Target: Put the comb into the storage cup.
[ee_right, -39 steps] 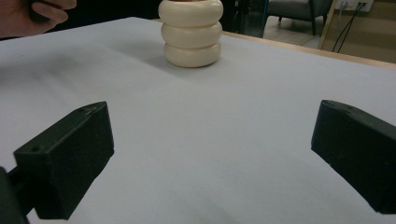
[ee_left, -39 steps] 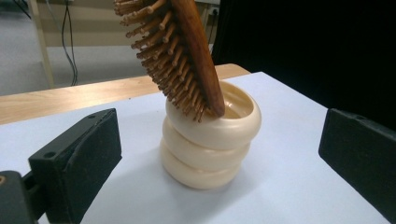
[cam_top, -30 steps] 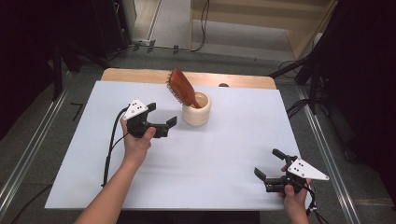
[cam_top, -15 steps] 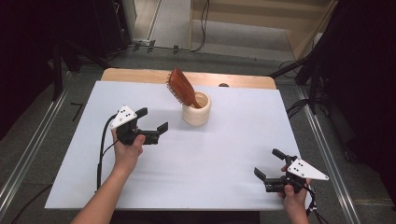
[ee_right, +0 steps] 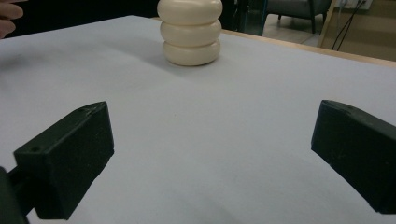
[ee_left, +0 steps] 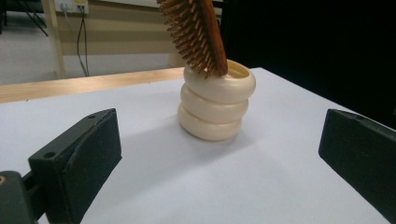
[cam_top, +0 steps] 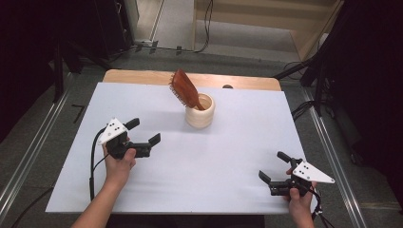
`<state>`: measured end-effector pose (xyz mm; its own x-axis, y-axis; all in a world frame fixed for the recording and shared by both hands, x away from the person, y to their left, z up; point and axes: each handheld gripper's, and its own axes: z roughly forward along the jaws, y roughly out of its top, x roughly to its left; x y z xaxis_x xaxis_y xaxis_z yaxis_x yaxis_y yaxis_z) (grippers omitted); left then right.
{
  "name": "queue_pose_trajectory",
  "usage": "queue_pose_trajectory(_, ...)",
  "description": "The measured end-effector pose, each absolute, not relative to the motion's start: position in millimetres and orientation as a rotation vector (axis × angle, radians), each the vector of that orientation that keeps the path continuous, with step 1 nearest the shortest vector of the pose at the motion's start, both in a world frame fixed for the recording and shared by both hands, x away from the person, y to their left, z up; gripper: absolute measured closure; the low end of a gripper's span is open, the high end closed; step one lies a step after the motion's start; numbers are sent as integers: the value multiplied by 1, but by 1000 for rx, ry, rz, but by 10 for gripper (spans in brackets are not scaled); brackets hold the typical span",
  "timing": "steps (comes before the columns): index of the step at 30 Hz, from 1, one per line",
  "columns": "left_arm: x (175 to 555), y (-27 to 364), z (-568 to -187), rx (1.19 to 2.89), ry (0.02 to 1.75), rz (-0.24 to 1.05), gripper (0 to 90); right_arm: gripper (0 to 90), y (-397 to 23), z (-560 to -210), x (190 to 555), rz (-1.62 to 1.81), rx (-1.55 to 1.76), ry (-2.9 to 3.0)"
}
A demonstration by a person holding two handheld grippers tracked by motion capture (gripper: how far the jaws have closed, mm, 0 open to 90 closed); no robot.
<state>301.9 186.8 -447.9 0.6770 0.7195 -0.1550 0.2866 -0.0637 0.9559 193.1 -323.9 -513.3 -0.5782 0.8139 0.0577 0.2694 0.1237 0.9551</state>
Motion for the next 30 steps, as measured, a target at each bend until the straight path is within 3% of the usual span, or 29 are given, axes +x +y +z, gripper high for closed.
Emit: queue_pose_trajectory(30,257,238,-474,1679,856,504,0,0,-324,-513,193,1455,1052,1921)
